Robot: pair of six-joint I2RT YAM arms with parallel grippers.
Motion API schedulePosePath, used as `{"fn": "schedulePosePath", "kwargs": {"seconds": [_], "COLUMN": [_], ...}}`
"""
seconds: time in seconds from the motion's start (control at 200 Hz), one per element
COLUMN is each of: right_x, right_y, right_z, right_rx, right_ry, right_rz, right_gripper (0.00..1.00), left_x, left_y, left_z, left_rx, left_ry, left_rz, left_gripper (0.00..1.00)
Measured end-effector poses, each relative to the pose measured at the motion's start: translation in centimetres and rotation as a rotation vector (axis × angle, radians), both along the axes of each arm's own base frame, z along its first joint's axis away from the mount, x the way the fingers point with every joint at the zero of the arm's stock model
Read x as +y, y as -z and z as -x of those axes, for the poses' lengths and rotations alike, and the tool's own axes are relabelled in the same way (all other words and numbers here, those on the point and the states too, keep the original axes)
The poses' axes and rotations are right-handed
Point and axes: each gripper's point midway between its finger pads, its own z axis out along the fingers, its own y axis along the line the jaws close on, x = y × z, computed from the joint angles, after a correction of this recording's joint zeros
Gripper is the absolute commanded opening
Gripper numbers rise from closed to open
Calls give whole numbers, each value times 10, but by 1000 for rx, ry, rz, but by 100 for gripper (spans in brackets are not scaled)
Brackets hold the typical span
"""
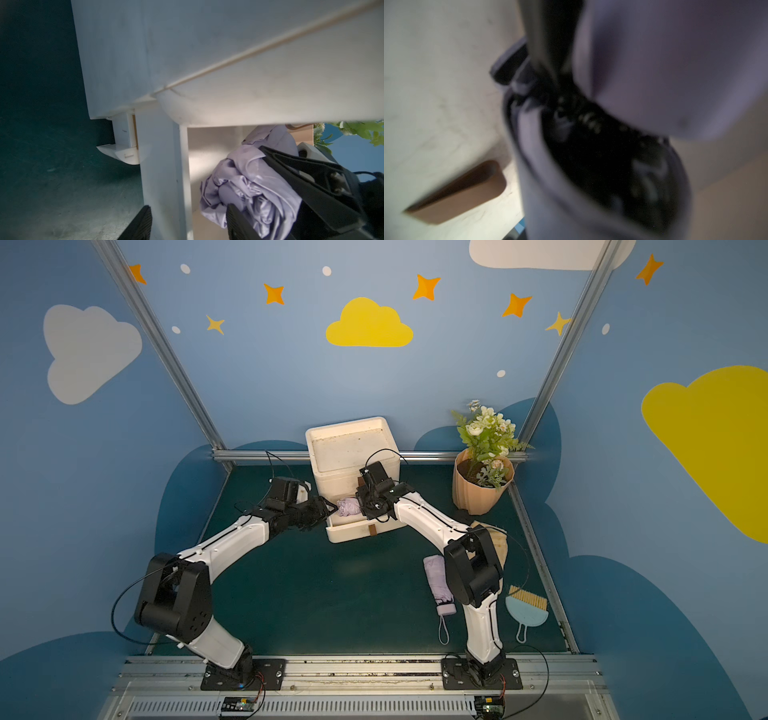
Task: Place the umbrella in the drawer by color
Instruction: Place the umbrella in the drawer.
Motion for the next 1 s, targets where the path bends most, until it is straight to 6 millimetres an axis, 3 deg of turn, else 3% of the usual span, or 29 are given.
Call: {"fn": "schedulePosePath", "kwargs": {"seconds": [0.225, 0.506, 0.996], "right_x": [5, 8, 7], "right_y": [12, 13, 20], "right_z": [-9, -19, -12], "right_rx": [2, -12, 4], "right_ry": [4, 2, -12], "right_rz": [12, 23, 25], "right_gripper": [37, 65, 79], "left_x": [-2, -3, 0], "left_y": [-2, -3, -15], "left_z": [-1, -1, 3], "left_rx": [-10, -13, -40], "left_ry": [3, 4, 6], "left_rz": [8, 8, -3], "left_gripper": [60, 60, 61]}}
